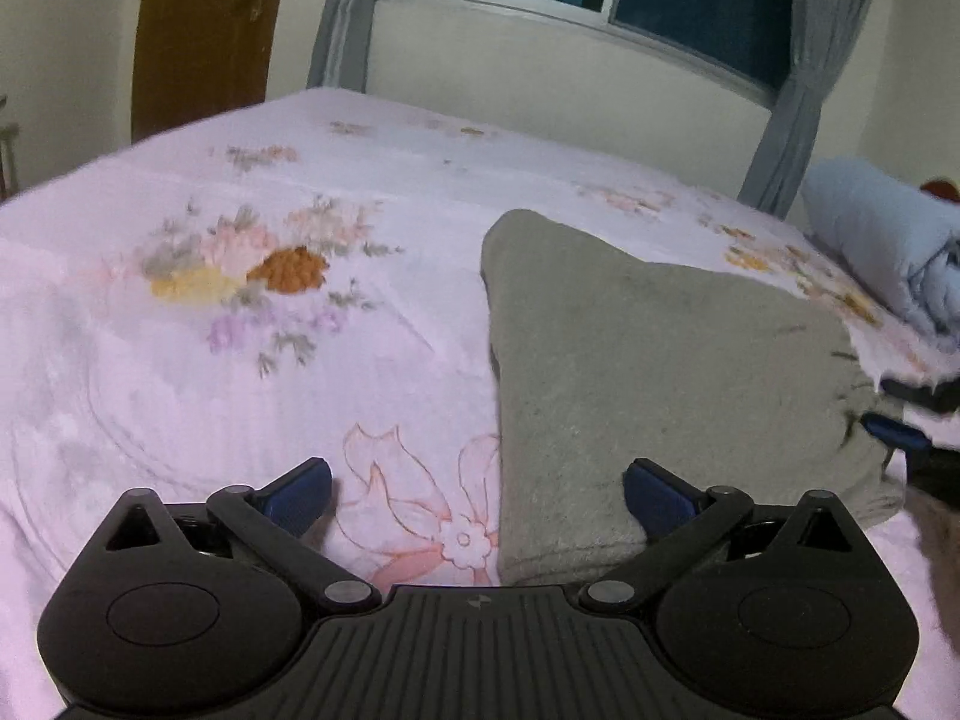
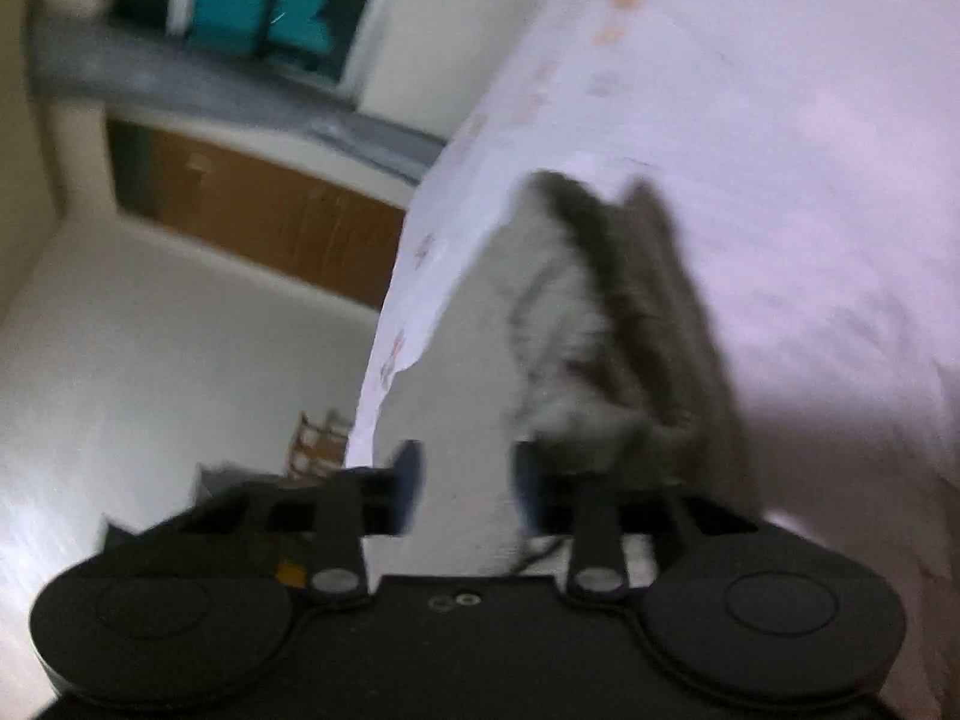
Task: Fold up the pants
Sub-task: 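Open both grippers and withdraw them from the folded pants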
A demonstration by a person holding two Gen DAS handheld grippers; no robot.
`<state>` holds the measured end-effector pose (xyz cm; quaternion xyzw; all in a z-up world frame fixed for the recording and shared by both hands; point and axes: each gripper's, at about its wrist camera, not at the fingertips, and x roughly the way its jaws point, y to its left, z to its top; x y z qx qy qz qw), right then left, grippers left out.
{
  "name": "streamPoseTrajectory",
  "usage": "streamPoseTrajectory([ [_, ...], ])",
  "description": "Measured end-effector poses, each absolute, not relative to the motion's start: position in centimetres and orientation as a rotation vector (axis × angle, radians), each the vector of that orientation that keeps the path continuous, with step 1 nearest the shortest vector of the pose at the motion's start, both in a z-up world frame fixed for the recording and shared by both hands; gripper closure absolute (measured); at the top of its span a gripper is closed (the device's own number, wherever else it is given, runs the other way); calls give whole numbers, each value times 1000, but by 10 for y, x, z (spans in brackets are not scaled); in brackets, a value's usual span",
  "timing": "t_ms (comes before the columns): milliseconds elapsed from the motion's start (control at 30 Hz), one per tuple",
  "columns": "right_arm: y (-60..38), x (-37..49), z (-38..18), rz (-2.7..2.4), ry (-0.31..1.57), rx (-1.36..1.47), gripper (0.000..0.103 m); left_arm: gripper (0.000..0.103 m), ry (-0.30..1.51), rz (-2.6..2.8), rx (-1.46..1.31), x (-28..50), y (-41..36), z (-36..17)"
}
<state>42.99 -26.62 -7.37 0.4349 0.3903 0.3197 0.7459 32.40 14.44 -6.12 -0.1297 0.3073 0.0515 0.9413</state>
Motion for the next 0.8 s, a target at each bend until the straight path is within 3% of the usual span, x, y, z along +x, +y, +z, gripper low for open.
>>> streamPoseTrajectory([
  [67,-271,423,-69,708,854,957,88,0,639,111,-297,322,150,-61],
  [100,-272,421,-63,708,841,948,71,0,635,117,-294,318,150,-59],
  [167,-279,404,-41,669,793,867,52,0,608,141,-268,304,150,-50],
  [200,-283,393,-31,652,769,817,20,0,601,148,-266,296,150,-46],
  [233,-288,378,-20,637,728,762,5,0,582,154,-268,285,151,-41],
  [367,-307,300,12,583,610,528,6,0,510,166,-268,229,146,-24],
  [700,-293,114,16,351,373,13,6,0,406,140,-114,91,82,-1],
  [800,-288,78,18,313,293,-28,6,0,374,93,-82,56,65,6],
])
